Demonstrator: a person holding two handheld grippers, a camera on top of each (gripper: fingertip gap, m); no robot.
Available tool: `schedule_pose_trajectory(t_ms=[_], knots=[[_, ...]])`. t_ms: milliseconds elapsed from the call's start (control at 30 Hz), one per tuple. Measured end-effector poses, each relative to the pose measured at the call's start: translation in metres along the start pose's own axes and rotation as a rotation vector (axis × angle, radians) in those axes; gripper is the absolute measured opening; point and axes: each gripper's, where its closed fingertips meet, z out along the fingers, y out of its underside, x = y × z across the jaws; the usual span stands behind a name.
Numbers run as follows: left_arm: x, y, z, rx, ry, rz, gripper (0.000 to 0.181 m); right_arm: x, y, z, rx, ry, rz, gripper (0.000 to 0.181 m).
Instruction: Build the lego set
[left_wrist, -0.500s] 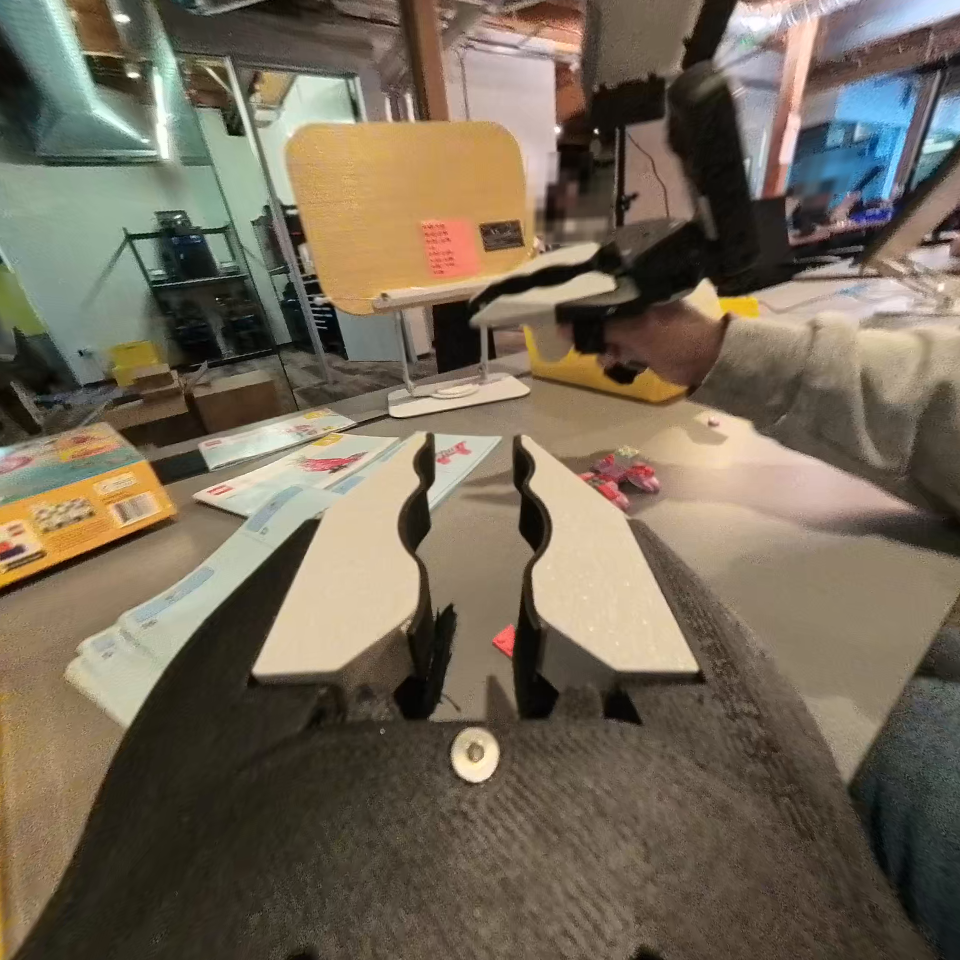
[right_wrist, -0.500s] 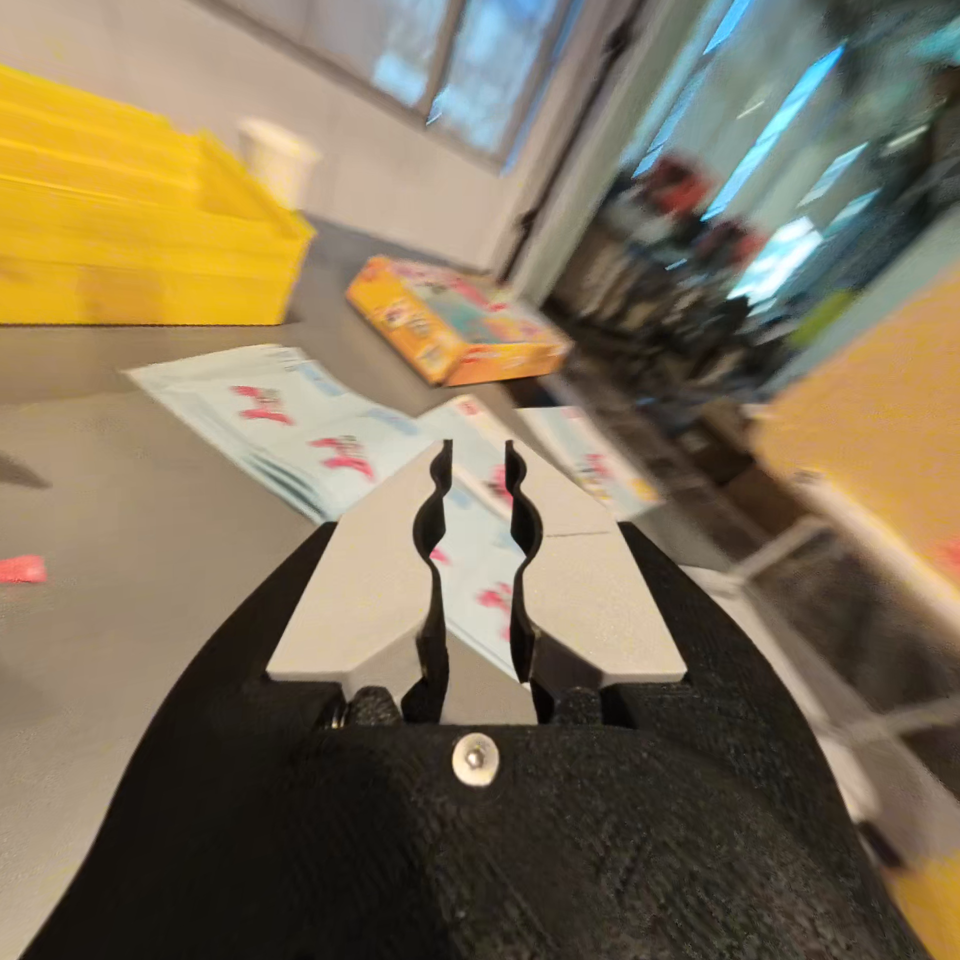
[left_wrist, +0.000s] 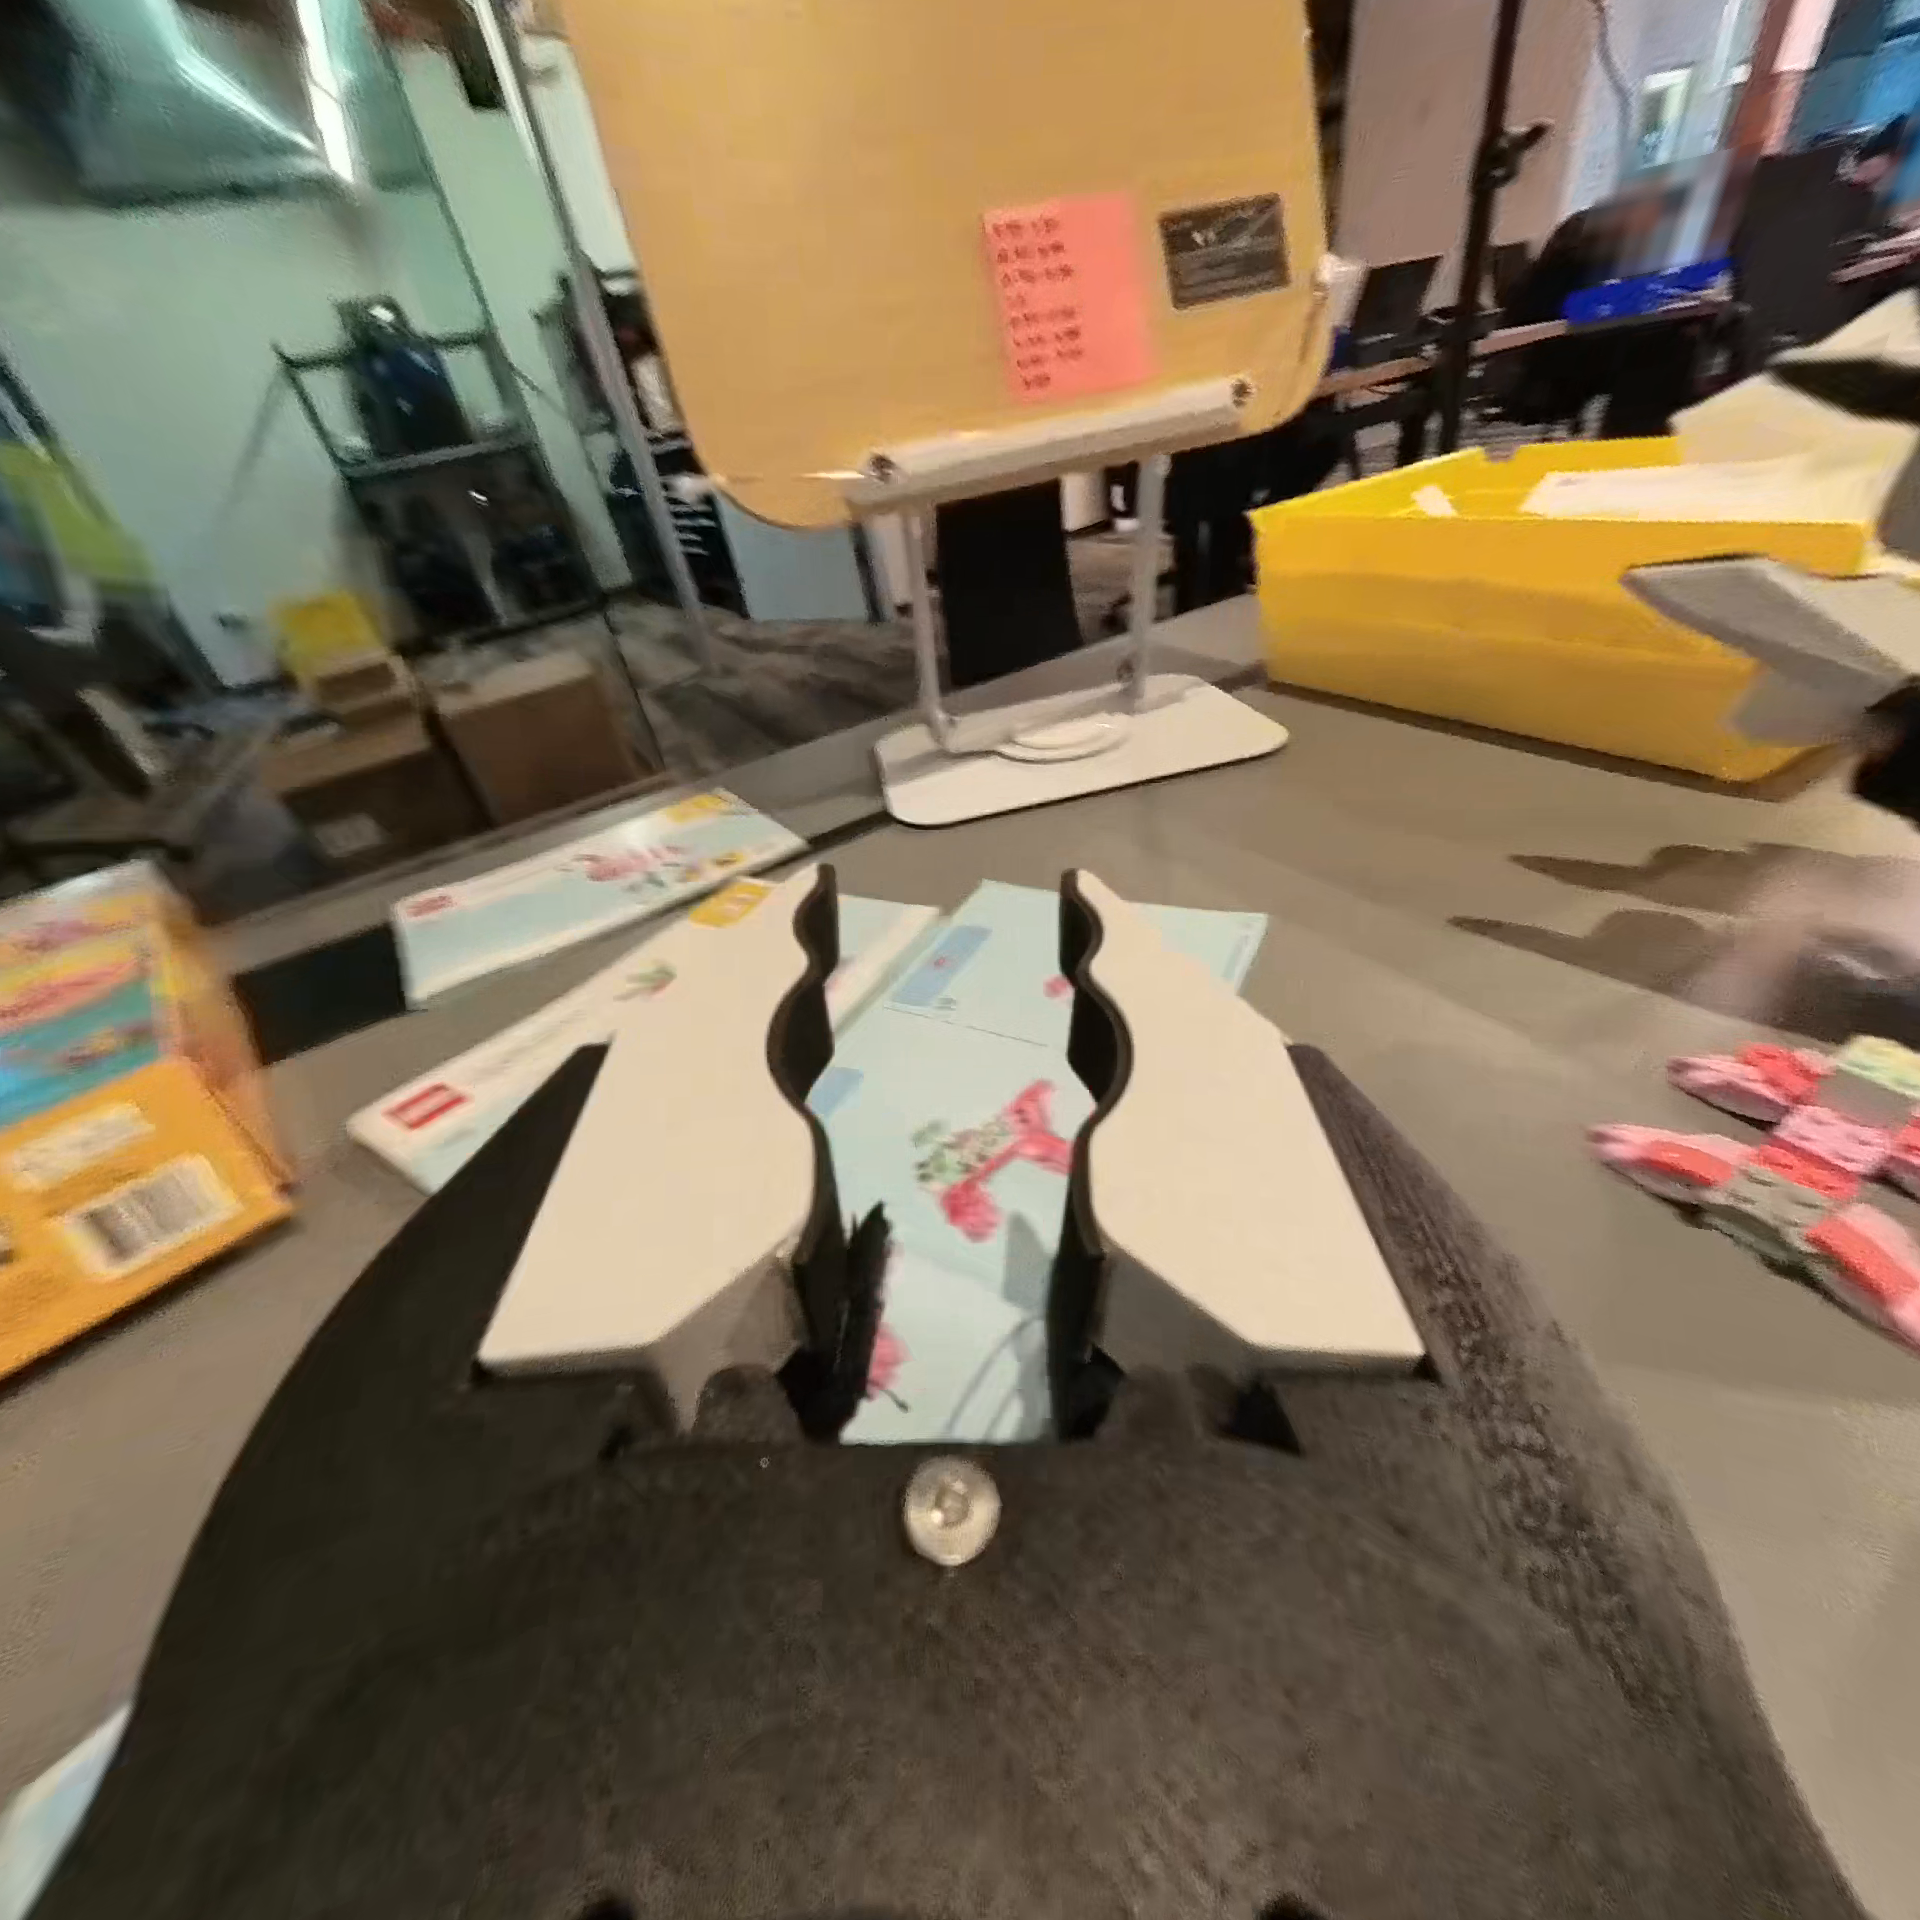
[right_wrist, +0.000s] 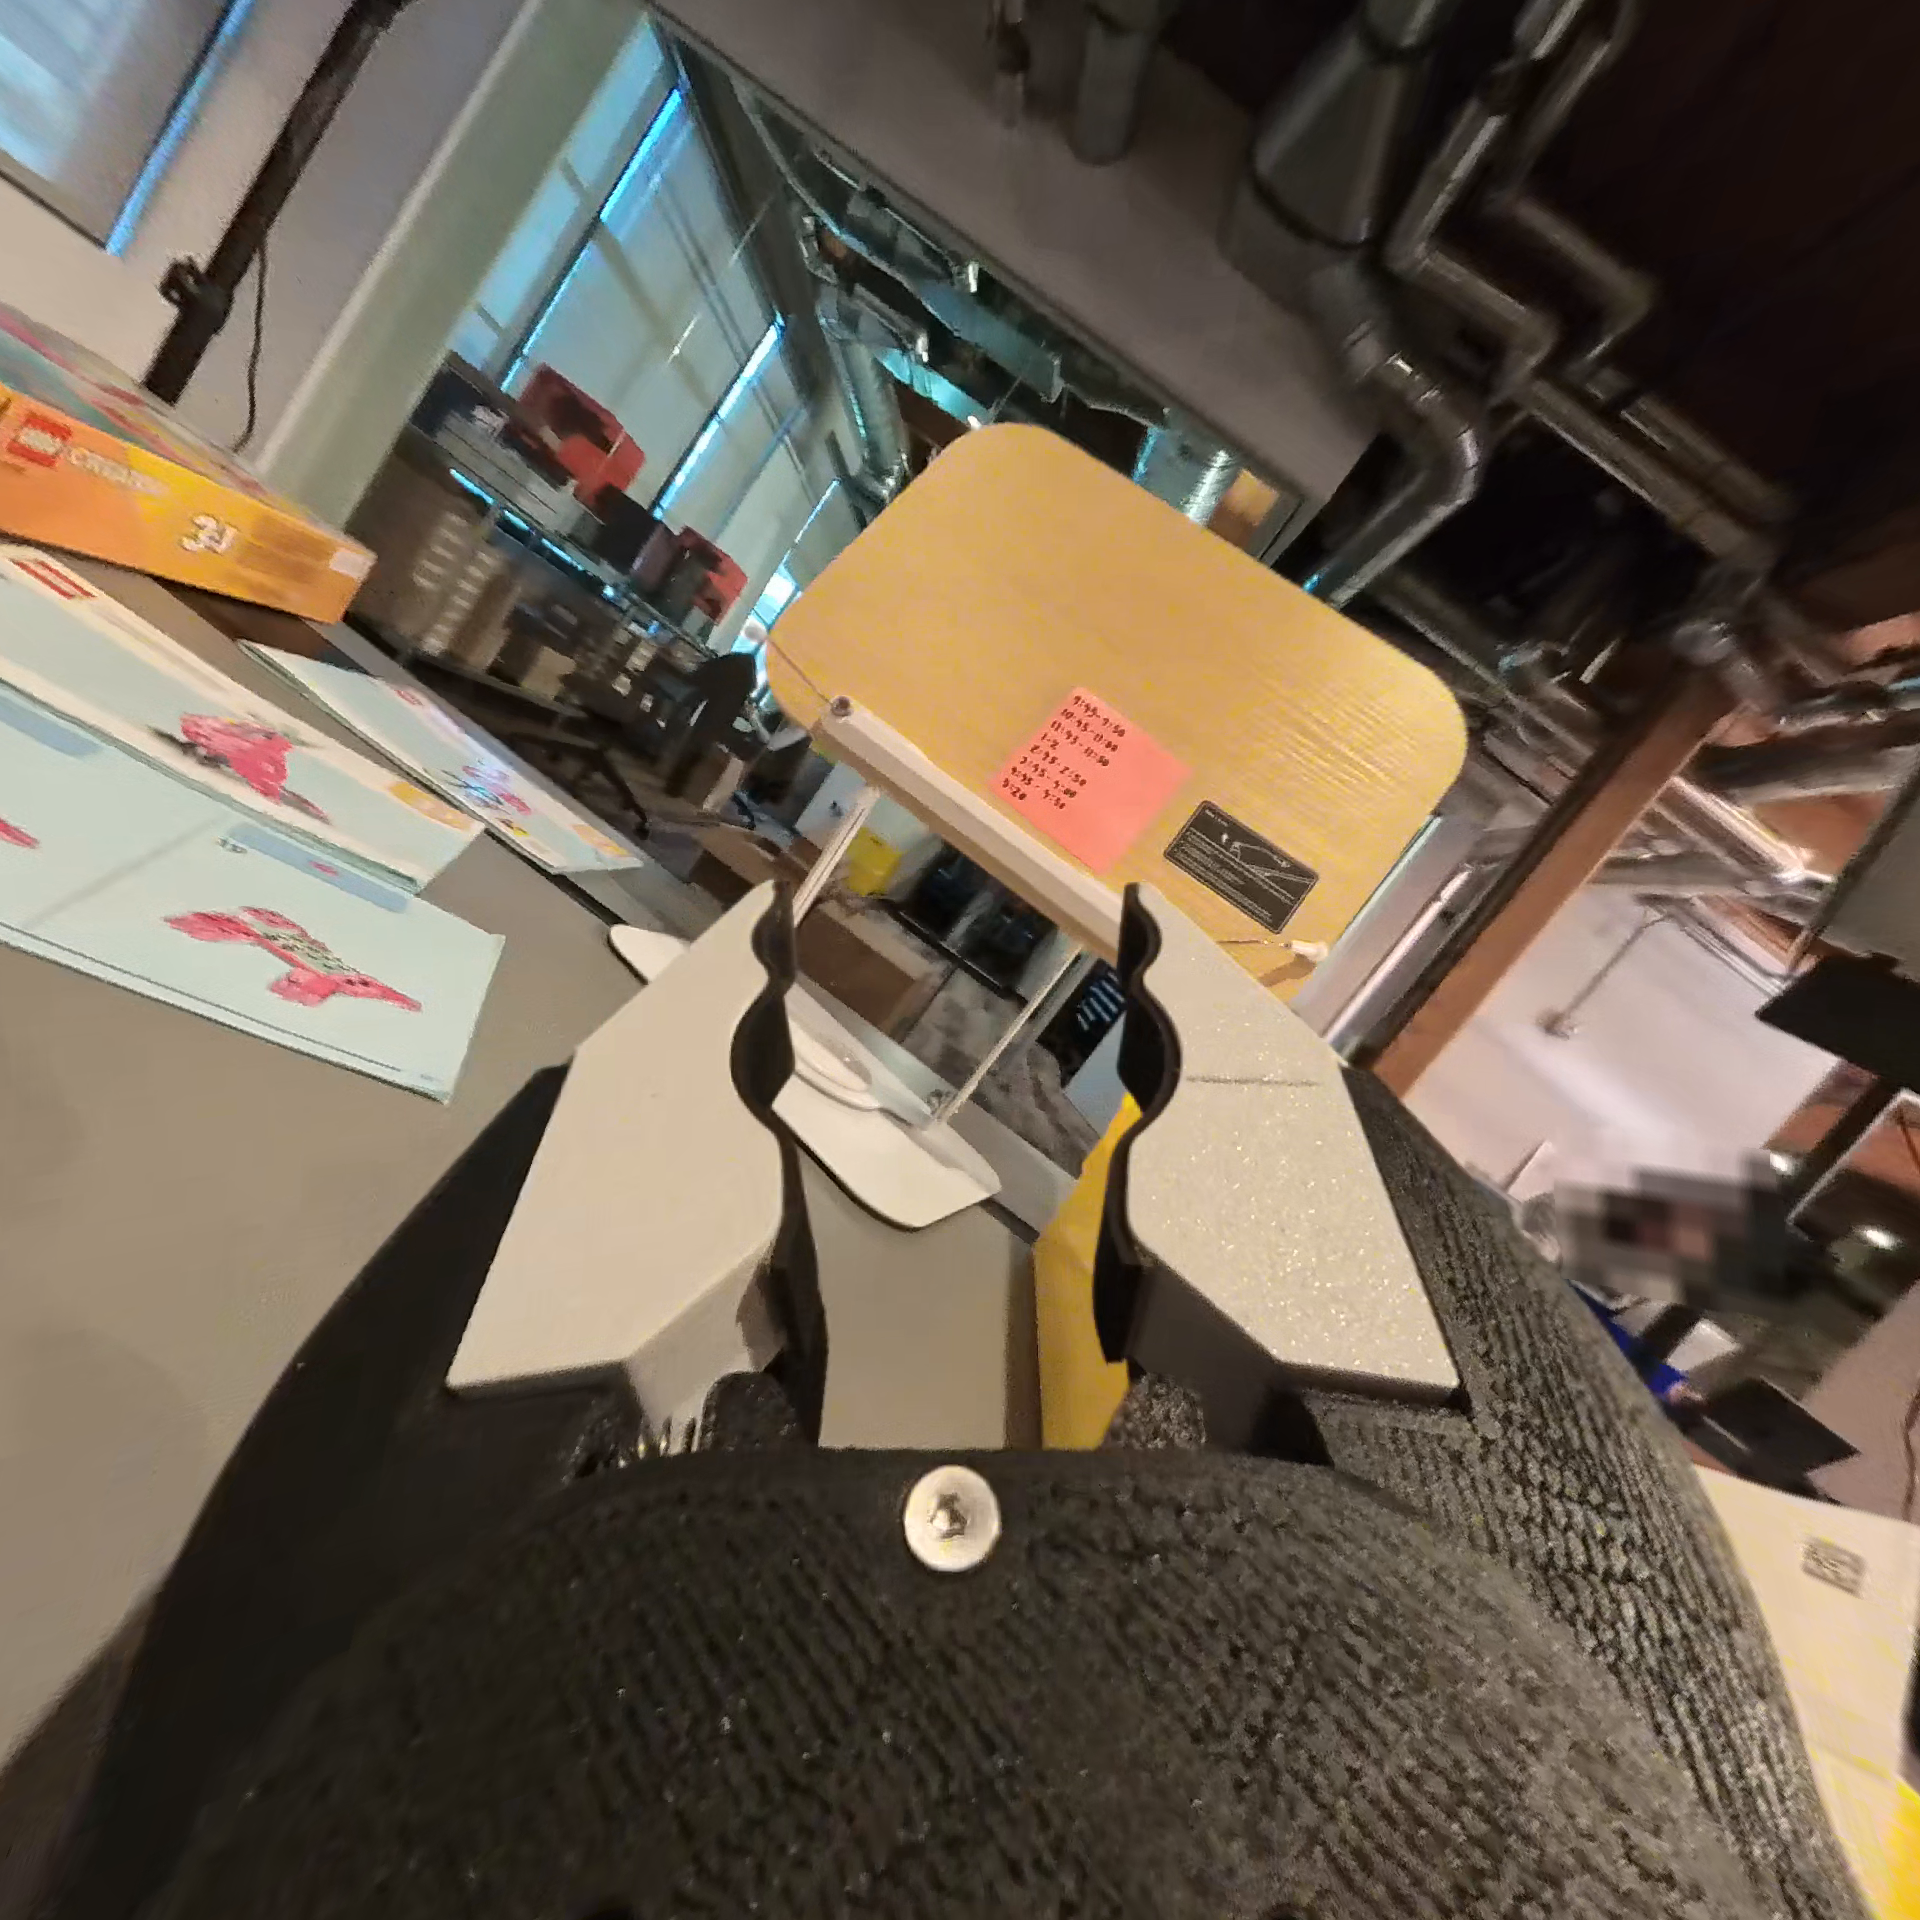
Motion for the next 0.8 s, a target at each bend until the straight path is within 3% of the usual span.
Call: schedule_pose_trajectory(t_ms=[100,200,333,467,567,800], knots=[[0.038,-0.010,0.003,0.006,0.058,0.101,0.038,0.000,0.004,-0.001,-0.020,-0.006,0.020,0.056],[0.088,-0.019,-0.007,0.059,0.177,0.190,0.023,0.000,0.013,-0.001,-0.064,-0.009,0.029,0.045],[0.163,-0.031,-0.047,0.185,0.509,0.185,0.011,-0.003,0.029,-0.002,-0.152,-0.030,-0.016,0.000],[0.190,-0.030,-0.060,0.234,0.573,0.336,0.009,-0.005,0.032,-0.001,-0.168,-0.036,-0.061,0.000],[0.176,-0.032,-0.055,0.234,0.518,0.337,0.008,-0.007,0.031,-0.002,-0.166,-0.047,-0.050,0.000],[0.079,-0.041,-0.036,0.226,0.292,0.056,0.008,0.001,0.029,-0.006,-0.140,-0.040,0.046,0.000]])
